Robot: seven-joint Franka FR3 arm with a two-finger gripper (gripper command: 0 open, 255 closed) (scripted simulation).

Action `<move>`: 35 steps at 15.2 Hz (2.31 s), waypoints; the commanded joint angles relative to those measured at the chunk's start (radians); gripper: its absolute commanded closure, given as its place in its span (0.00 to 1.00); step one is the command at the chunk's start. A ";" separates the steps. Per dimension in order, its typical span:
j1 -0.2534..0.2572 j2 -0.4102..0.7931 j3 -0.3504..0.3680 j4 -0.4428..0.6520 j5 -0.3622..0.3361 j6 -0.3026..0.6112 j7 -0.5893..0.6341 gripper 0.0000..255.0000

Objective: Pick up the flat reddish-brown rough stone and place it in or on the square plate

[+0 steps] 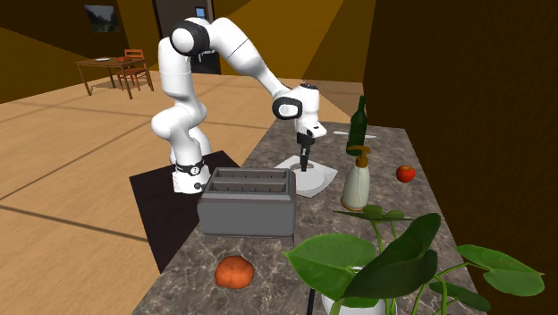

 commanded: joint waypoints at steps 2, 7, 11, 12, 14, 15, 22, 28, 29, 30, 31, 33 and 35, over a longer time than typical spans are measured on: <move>0.041 -0.016 0.033 -0.013 0.004 -0.004 0.073 1.00; 0.072 0.014 0.051 -0.025 -0.021 0.033 0.144 1.00; 0.078 0.062 0.041 -0.032 -0.058 0.083 0.170 1.00; 0.081 0.075 0.038 -0.033 -0.068 0.095 0.177 1.00; 0.085 0.100 0.030 -0.034 -0.088 0.119 0.192 1.00; 0.088 0.113 0.026 -0.035 -0.098 0.131 0.199 1.00; 0.100 0.160 0.008 -0.034 -0.135 0.173 0.227 1.00; 0.100 0.160 0.008 -0.034 -0.135 0.173 0.227 0.00; 0.100 0.160 0.008 -0.034 -0.135 0.173 0.227 0.00; 0.100 0.160 0.008 -0.034 -0.135 0.173 0.227 0.00; 0.100 0.160 0.008 -0.034 -0.135 0.173 0.227 0.00; 0.091 0.127 0.022 -0.035 -0.110 0.144 0.208 0.00; 0.076 0.063 0.045 -0.032 -0.060 0.084 0.173 0.00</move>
